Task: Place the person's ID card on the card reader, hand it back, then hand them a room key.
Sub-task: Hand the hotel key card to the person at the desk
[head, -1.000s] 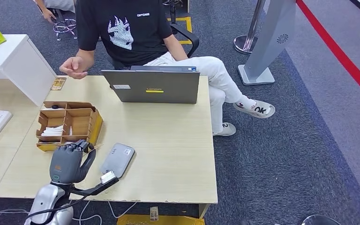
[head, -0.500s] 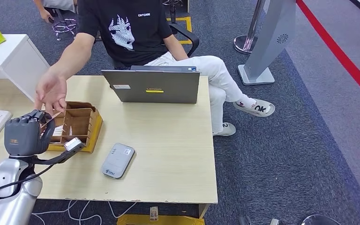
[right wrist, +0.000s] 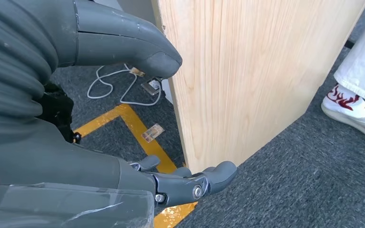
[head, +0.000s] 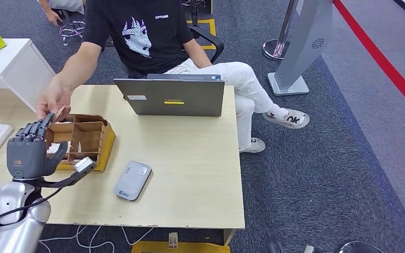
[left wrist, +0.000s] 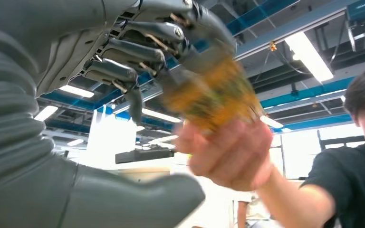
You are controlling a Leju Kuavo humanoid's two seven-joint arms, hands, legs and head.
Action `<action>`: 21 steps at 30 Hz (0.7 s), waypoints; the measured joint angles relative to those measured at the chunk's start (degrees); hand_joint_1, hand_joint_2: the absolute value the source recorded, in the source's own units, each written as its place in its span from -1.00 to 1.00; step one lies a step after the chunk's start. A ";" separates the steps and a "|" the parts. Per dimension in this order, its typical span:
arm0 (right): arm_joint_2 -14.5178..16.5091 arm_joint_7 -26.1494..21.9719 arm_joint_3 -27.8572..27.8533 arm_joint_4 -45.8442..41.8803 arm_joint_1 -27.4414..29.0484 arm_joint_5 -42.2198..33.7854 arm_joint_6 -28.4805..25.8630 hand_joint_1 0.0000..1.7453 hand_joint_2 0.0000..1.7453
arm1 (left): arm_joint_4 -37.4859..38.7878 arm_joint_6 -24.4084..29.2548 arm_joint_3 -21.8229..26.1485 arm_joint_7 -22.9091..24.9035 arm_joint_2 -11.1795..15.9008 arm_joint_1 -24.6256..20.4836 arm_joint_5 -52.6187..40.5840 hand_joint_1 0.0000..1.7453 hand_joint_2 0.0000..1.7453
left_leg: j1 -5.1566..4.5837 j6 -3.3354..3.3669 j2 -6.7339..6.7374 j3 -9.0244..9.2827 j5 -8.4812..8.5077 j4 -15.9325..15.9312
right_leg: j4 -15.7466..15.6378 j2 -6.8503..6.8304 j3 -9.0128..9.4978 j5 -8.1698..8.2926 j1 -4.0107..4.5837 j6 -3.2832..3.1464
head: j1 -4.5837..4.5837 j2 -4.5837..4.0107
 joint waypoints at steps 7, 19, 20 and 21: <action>0.00 -0.03 0.16 0.00 0.01 -0.25 0.03 -1.00 1.00 | -1.26 0.06 0.00 -0.04 -1.01 0.79 -0.34 -1.00 1.00 | 0.01 0.00 0.00 0.01 0.00 0.00 | 0.00 0.00 -0.01 0.00 0.00 0.00 | 0.00 0.00; -0.02 -0.86 0.20 -0.01 0.54 -1.87 0.81 -1.00 1.00 | -3.87 -11.32 -1.73 2.38 -1.54 4.75 -1.55 -1.00 1.00 | 0.00 0.00 0.02 -0.01 -0.01 0.00 | -0.01 0.02 -0.06 0.00 0.00 0.00 | 0.00 0.00; -0.02 -0.87 0.20 -0.01 0.60 -1.95 0.89 -1.00 1.00 | -3.86 -11.61 -2.06 3.23 -1.39 5.08 -2.39 -1.00 1.00 | 0.00 -0.01 0.02 -0.02 -0.01 0.00 | -0.01 0.02 -0.07 0.00 0.00 0.00 | -0.01 0.00; -0.02 -0.87 0.20 -0.02 0.65 -1.99 0.94 -1.00 1.00 | -3.85 -11.80 -2.31 3.94 -1.25 5.28 -3.09 -1.00 1.00 | 0.00 -0.01 0.02 -0.03 -0.01 0.00 | -0.01 0.02 -0.07 0.00 0.00 0.00 | 0.00 0.00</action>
